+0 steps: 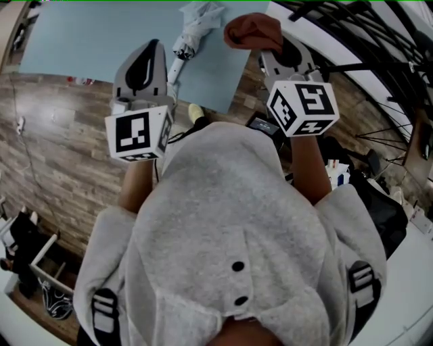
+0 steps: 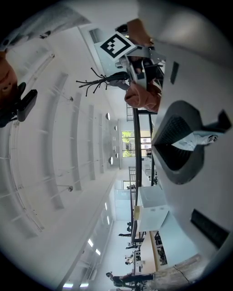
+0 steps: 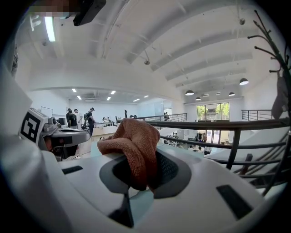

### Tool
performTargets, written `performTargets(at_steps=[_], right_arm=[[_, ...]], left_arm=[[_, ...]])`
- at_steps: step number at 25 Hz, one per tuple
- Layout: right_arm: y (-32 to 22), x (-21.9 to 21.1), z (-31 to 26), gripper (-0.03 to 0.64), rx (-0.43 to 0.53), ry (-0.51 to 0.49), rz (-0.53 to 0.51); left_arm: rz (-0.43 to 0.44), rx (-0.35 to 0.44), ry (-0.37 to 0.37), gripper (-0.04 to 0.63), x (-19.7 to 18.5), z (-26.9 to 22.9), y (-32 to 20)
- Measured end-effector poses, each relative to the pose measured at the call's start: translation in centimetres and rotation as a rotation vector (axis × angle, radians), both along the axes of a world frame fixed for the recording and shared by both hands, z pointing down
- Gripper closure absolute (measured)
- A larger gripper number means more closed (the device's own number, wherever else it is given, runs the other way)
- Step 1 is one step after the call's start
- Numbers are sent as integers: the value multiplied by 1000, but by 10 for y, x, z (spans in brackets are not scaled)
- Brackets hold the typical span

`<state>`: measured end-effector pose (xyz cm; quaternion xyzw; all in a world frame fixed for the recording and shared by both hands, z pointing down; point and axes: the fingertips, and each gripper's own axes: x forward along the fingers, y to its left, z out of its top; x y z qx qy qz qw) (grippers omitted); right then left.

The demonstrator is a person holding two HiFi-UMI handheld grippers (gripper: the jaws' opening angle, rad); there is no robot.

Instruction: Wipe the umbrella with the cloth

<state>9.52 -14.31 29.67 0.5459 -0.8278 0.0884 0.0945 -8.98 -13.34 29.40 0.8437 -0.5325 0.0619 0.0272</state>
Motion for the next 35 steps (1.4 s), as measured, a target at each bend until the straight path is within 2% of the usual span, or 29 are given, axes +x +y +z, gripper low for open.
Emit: performTargets(at_steps=[12,18,22,28,29,32,35], right_arm=[[-43,-15,12,541,-50,21,10],[-56,-5,31,541,-89,45,-34],[-67,2,44,541,-111,72,-85],[-84,7,73,541,-171,80,-123],[-87,8,79,541,-182,86,-125],[-96,14,95,541,-208,106,-131],[-104,18,106,541,-228,127,-129]], left_arm=[[5,-35,19,580,-21,22,-37],[-15,-97,-37,580,-12,42,-38],[-28,-202,-75,580,-4,74,-40],[-9,-419,-88,575,5,139,-38],[2,-457,-103,559,7,153,-37],[37,-573,-183,442,14,204,-36],[61,-667,-281,416,13,254,-32]])
